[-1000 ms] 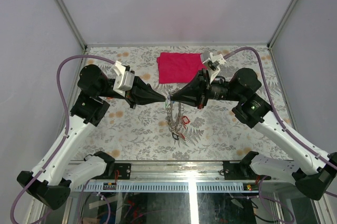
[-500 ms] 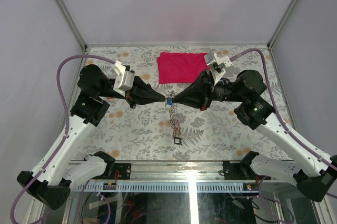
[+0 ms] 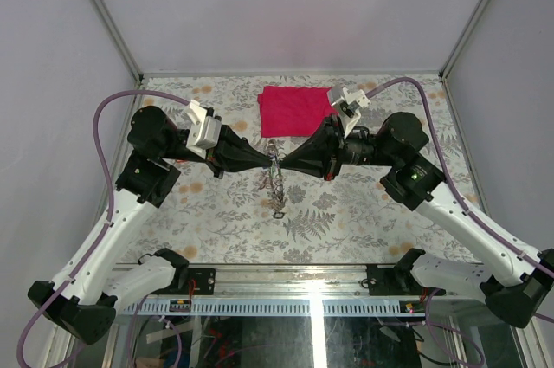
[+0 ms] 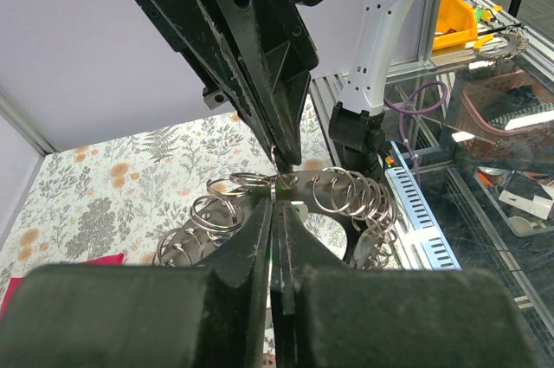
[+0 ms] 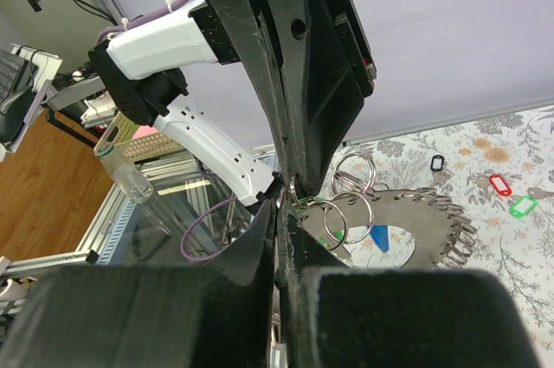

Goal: Put the keys on the keyring

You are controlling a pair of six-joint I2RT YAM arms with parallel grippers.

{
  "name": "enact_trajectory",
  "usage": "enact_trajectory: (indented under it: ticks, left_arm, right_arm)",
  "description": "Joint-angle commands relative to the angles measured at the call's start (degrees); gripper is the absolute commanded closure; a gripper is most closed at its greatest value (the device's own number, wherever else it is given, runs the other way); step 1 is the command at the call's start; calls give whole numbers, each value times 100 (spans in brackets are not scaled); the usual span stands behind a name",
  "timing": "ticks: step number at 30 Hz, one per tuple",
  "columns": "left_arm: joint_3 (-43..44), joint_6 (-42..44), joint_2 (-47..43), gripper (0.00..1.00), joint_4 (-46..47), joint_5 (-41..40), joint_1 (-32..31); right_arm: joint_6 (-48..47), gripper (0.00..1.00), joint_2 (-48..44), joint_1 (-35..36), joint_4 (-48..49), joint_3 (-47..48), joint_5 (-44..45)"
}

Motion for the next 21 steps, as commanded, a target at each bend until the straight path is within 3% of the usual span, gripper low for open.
enact_trajectory:
  ticks: [1,21]
  left_arm:
    - [163,29,-46,100,41,-7,40]
    - [183,-15,7,100,38,213,36]
  right_arm:
    - [-70,100,30,76,245,257,76]
    - [-24,100,9,104,409,244,328]
